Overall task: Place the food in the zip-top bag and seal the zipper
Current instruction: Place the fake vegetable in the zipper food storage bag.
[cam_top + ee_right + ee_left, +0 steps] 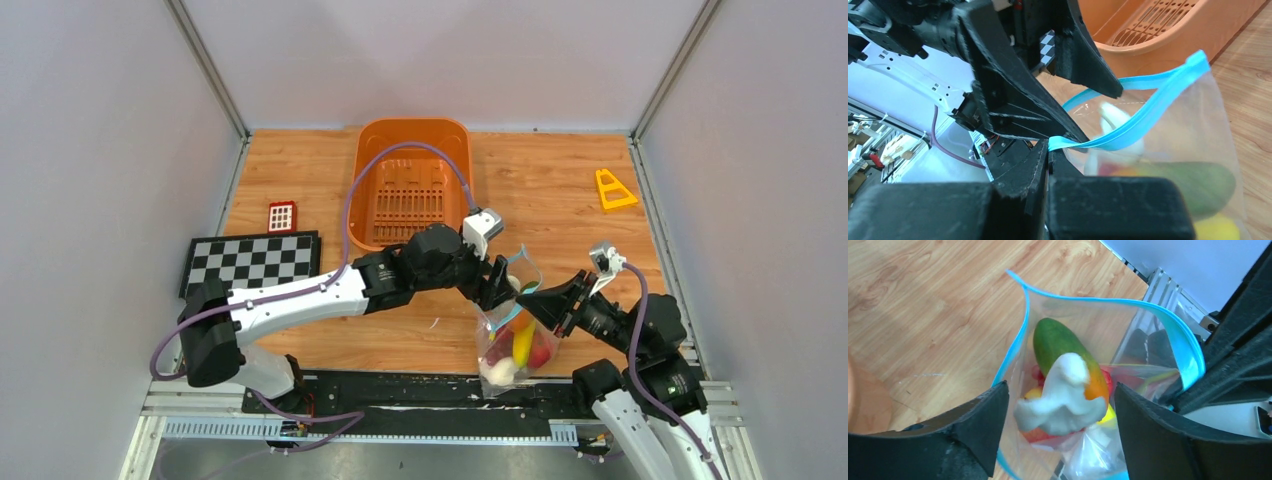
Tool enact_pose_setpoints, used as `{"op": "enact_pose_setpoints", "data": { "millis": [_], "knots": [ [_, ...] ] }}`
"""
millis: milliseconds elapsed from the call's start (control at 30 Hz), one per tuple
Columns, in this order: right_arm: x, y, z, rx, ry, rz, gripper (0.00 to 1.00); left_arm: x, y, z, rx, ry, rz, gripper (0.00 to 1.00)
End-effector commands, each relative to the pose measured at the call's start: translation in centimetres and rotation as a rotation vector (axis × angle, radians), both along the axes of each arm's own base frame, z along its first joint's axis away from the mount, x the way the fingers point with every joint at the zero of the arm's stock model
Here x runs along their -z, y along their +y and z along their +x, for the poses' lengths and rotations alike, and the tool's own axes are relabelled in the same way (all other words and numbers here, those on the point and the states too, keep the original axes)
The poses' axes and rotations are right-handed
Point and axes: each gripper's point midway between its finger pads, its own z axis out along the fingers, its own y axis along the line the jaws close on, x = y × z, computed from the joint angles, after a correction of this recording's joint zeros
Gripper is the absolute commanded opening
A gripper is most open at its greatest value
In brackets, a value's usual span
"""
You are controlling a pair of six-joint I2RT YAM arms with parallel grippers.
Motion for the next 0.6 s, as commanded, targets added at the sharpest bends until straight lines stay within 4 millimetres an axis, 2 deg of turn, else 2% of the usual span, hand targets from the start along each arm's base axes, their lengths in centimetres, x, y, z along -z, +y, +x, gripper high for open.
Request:
{"op": "enact_pose_setpoints", "data": {
  "millis": [0, 133, 233, 400, 500, 567],
  "knots": [
    [-1.5, -0.3, 0.2, 0.026, -0.063, 0.024, 0.0, -4.7, 1.2, -0.4, 0.006, -0.077, -0.075, 0.88],
    [-1.5, -0.5, 0.5, 0.05, -0.061, 0.028, 0.0, -5.3, 2.2, -1.2, 0.035, -0.082, -0.059, 0.92],
    [-1.6, -0.6, 0.8, 0.067, -0.075, 0.041, 0.0, -5.2, 4.0, -0.7, -0.042, -0.086, -0.052, 0.92],
    [-1.8, -0.6, 1.2, 0.081, -0.077, 0.077, 0.0, -2.6, 7.6, 0.0, -0.201, -0.018, 0.033, 0.9],
    [-1.7, -0.6, 1.5, 0.092, -0.078, 0.085, 0.0, -0.7, 8.0, -0.6, -0.238, 0.082, 0.025, 0.85],
    [-1.7, -0.6, 1.7, 0.098, -0.08, 0.088, 0.0, -0.3, 7.5, -1.0, -0.243, 0.133, -0.012, 0.82]
  ]
}}
